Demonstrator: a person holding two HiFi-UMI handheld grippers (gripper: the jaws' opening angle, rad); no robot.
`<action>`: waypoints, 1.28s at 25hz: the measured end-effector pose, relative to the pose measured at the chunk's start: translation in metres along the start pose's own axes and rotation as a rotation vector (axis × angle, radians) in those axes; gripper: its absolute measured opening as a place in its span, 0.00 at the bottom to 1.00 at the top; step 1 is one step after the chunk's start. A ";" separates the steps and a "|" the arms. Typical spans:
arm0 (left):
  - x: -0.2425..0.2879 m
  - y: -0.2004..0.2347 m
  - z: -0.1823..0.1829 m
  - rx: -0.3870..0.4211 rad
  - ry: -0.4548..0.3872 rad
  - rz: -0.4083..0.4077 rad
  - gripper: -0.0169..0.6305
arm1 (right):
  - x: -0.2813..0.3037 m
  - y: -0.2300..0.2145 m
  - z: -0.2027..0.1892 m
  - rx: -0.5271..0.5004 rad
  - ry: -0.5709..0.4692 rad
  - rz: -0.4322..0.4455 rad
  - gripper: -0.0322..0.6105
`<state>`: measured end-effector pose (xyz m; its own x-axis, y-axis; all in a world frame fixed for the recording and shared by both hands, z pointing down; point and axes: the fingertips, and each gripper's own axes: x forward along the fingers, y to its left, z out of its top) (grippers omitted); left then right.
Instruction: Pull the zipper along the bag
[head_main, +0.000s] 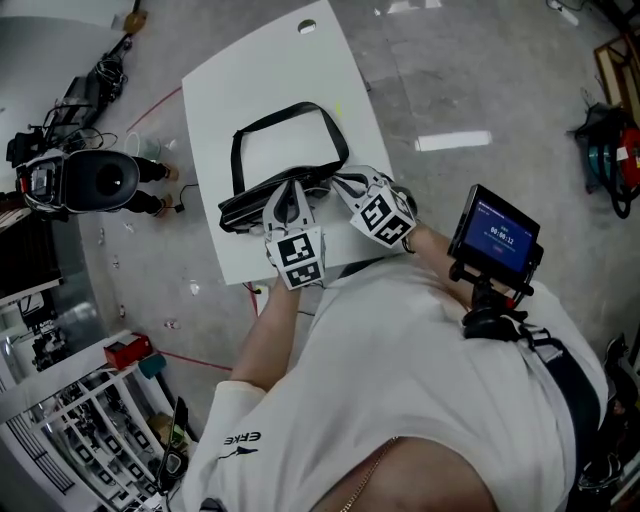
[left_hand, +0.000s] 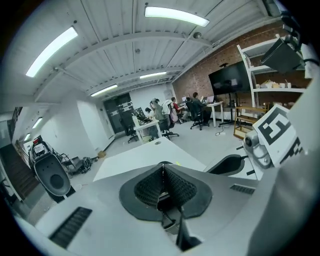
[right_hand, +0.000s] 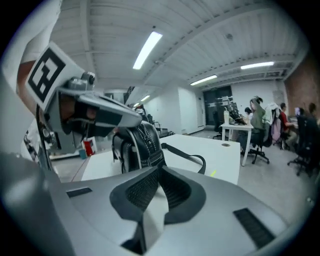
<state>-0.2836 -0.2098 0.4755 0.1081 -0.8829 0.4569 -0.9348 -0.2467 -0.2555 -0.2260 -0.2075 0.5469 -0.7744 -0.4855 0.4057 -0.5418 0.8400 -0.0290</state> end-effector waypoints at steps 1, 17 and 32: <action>-0.001 0.000 0.002 -0.007 0.000 -0.007 0.04 | 0.002 0.002 -0.003 -0.052 0.027 0.005 0.06; 0.009 -0.041 0.009 0.195 -0.021 -0.105 0.03 | 0.000 0.005 -0.015 -0.161 0.029 0.040 0.18; 0.033 -0.070 -0.022 1.006 0.310 -0.251 0.14 | 0.013 0.009 -0.016 -0.057 0.033 0.043 0.18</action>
<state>-0.2218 -0.2130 0.5272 0.0356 -0.6571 0.7529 -0.1764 -0.7457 -0.6425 -0.2352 -0.2026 0.5660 -0.7848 -0.4415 0.4348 -0.4881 0.8728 0.0052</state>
